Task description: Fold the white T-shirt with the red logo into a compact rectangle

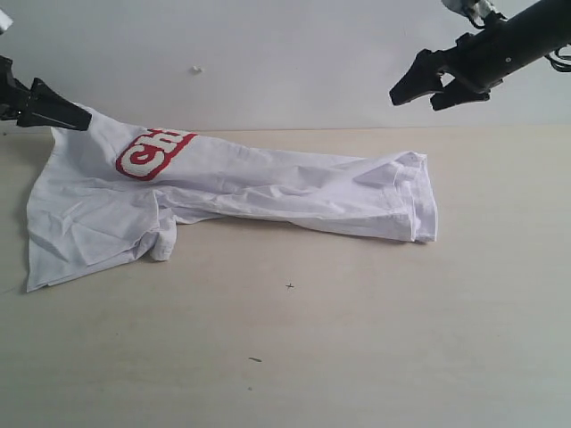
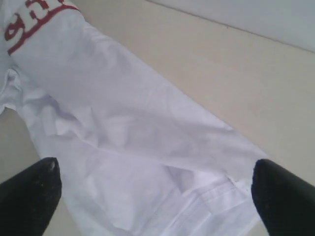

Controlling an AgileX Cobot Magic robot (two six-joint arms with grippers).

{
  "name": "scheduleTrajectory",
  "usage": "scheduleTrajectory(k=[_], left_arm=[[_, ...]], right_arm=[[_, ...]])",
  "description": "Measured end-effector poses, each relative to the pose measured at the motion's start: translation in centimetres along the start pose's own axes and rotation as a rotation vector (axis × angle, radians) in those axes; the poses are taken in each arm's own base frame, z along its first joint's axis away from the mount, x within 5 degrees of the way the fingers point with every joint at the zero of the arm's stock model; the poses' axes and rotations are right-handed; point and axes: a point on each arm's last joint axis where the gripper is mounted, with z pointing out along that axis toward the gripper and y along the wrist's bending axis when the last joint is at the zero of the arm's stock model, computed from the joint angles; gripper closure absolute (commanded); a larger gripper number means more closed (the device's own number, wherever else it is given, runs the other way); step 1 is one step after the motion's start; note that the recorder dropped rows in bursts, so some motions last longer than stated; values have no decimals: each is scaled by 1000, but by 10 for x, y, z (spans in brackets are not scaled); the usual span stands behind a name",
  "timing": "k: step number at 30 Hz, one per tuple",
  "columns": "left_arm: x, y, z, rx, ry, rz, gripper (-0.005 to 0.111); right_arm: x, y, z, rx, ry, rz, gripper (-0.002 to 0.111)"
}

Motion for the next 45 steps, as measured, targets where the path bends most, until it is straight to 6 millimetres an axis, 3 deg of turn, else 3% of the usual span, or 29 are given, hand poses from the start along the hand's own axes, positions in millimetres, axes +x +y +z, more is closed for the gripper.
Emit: scheduleTrajectory(k=[3, 6, 8, 11, 13, 17, 23, 26, 30, 33, 36, 39, 45], left_arm=[[1, -3, 6, 15, 10, -3, 2], [5, -6, 17, 7, 33, -2, 11], [7, -7, 24, 0, 54, 7, 25], [7, -7, 26, -18, 61, 14, 69], [6, -7, 25, -37, 58, 18, 106], [1, -11, 20, -41, 55, 34, 106], [10, -18, 23, 13, 161, 42, 107], [31, -18, 38, -56, 339, 57, 107], [45, -24, 63, -121, 441, 119, 107], [47, -37, 81, -130, 510, 159, 107], [70, -47, 97, -128, 613, 167, 107], [85, -49, 101, -138, 652, 158, 107], [94, -49, 100, -208, 673, 112, 107]], right_arm=[[3, 0, 4, 52, 59, -35, 15], [4, 6, 12, 85, 112, -76, 42], [3, 13, 18, 84, 128, -96, 67], [1, 21, 23, 73, 133, -109, 109], [0, 23, 22, 76, 132, -109, 108], [-1, 22, 17, 115, 149, -100, 108], [5, 20, 17, 193, 211, -65, 108], [17, 34, 26, 160, 285, -118, 108], [25, 48, 33, 121, 322, -137, 108], [43, 64, 47, 81, 406, -171, 108], [69, 74, 69, 137, 580, -196, 108], [86, 67, 75, 229, 667, -198, 108], [100, 50, 79, 382, 692, -206, 108]])
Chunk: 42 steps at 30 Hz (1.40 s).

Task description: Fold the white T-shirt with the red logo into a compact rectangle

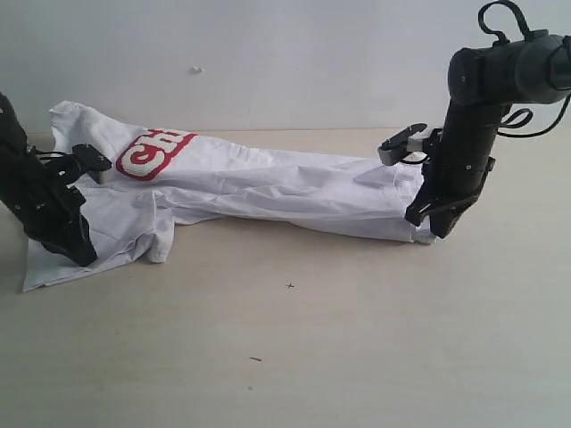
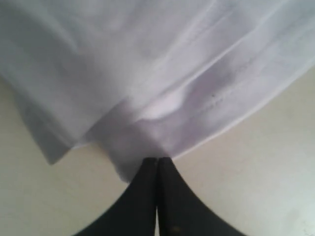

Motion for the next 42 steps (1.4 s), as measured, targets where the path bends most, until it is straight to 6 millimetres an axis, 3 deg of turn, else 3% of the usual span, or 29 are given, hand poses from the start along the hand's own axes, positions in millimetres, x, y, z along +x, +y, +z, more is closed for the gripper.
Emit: scheduleTrajectory(k=[9, 13, 17, 22, 25, 28, 32, 37, 42], left_arm=[[21, -18, -3, 8, 65, -63, 107], [35, -31, -5, 61, 134, -89, 107], [47, -45, -5, 132, 202, -120, 107], [48, -63, -5, 164, 250, -88, 107], [46, -76, -4, 201, 291, -59, 107], [45, -84, -6, 233, 316, -61, 107], [54, -92, -6, 264, 350, -79, 107], [72, -101, -1, 307, 454, -60, 107], [65, -96, -9, 260, 419, -44, 107]], right_arm=[[-3, -4, 3, 56, -44, 8, 108], [-3, -2, -9, 49, -79, 25, 108], [-5, 5, -49, 23, -202, 61, 108], [2, 20, -126, -1, -414, 83, 108], [4, 35, -147, -106, -486, 45, 108], [2, 48, -145, -214, -499, 3, 108], [2, 56, -114, -228, -416, -13, 108], [-6, 48, -81, -174, -413, 13, 108], [-18, 40, -67, -126, -488, 60, 108]])
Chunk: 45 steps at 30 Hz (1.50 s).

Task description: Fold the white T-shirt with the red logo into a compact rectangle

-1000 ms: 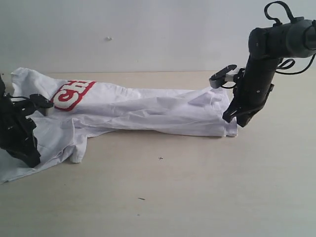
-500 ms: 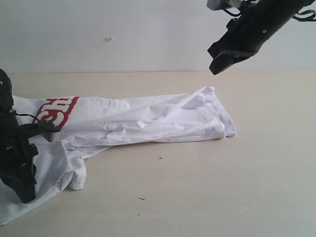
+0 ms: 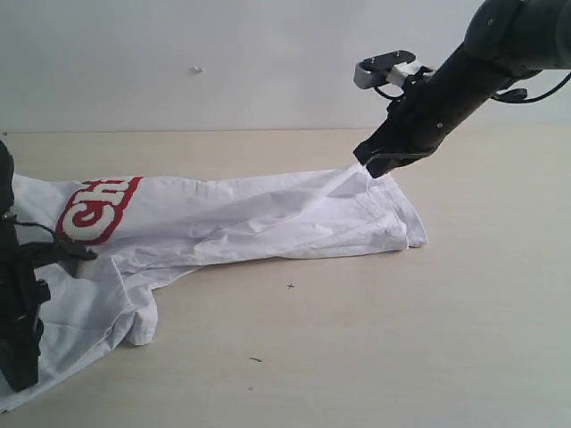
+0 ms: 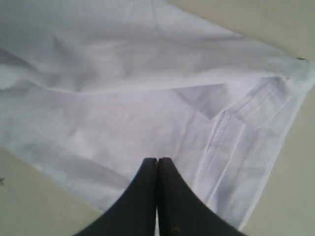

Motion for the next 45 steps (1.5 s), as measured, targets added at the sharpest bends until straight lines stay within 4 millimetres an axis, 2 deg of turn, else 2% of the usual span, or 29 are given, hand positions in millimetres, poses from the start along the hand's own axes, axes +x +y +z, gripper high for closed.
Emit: scheduleTrajectory(k=[3, 7, 11, 15, 19, 21, 22, 27, 30, 31, 34, 37, 45], left_arm=[[-11, 3, -25, -59, -104, 16, 107], [-29, -1, -71, -138, -337, 82, 107], [-42, -2, -93, -203, -511, 123, 107], [-55, 3, -90, -228, -606, 184, 107], [-83, 3, -80, -165, -725, 243, 107], [-115, -4, -71, -146, -747, 302, 107], [-139, -12, -65, -169, -755, 346, 107], [-191, -28, -66, -288, -837, 375, 107], [-217, -20, -64, -321, -861, 323, 107], [-226, -10, -56, -329, -843, 287, 107], [-234, 12, -43, -374, -779, 214, 107], [-240, 29, -48, -434, -771, 99, 107], [-248, 47, -60, -444, -874, -82, 107]], right_arm=[[5, -7, 23, 3, 9, 14, 108], [11, -14, 55, -29, 45, 24, 108], [5, -21, 69, -26, 31, 23, 108], [7, -25, 74, 1, 59, 18, 108], [17, -29, 74, 37, 162, 5, 108], [17, -28, 66, 48, 196, 3, 108], [17, -26, 62, 38, 213, 14, 108], [22, -22, 61, 12, 234, 39, 108], [29, -22, 66, 19, 236, 46, 108], [30, -22, 67, 21, 235, 47, 108], [31, -23, 67, 27, 240, 39, 108], [32, -23, 67, 27, 249, 35, 108], [37, -24, 65, 38, 312, 16, 108]])
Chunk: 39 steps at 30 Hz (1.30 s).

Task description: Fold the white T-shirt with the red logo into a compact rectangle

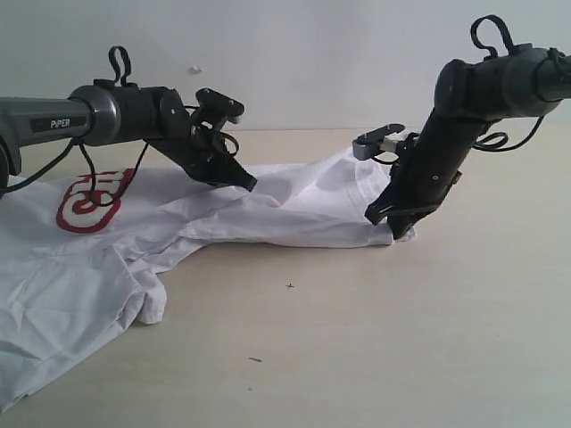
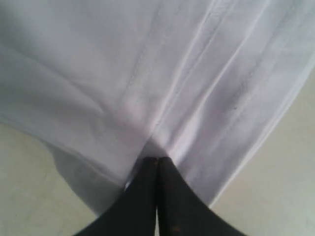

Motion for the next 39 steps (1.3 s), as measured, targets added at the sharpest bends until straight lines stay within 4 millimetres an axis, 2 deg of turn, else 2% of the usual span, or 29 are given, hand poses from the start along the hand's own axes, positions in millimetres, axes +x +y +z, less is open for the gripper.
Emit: scheduleTrajectory(k=[7, 12, 16, 21, 27, 30, 35, 39], left_arm=[[-6, -6, -8, 69, 5, 50, 107], [-29, -13, -36, 161, -101, 49, 107], [-28, -2, -46, 182, -87, 28, 107], [-7, 29, -52, 188, 42, 9, 107], [23, 83, -66, 172, 159, -119, 107], [37, 100, -76, 130, 222, -175, 107], [69, 112, -88, -46, 400, -169, 107], [91, 112, -84, -79, 443, -201, 107]], right_arm=[[1, -2, -2, 21, 10, -1, 108], [5, 0, -13, 27, 54, -17, 108], [17, -5, -10, 79, 173, -6, 108], [20, -6, -11, 100, 184, 5, 108], [-1, 7, -46, 35, -68, 24, 108], [-8, 11, -53, 10, -150, 43, 108], [-9, 7, -32, 0, -140, 56, 108], [-5, 1, -14, 25, -90, 69, 108]])
